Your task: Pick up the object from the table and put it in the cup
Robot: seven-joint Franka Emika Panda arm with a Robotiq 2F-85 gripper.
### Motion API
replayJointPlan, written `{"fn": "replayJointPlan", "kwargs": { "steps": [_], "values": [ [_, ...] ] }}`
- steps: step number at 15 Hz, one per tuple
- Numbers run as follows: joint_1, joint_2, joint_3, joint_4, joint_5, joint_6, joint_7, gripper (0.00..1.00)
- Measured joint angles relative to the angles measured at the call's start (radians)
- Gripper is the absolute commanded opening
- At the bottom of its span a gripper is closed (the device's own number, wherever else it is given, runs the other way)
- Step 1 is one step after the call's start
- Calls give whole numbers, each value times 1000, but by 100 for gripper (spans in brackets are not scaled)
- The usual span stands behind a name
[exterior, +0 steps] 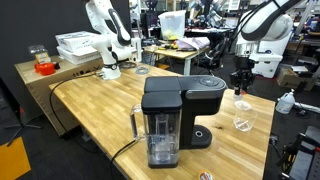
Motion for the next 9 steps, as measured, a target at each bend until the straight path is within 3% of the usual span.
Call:
{"fn": "replayJointPlan", "kwargs": {
  "steps": [9],
  "values": [
    [-3,-82,-33,-142,31,44,64,19]
  ]
}}
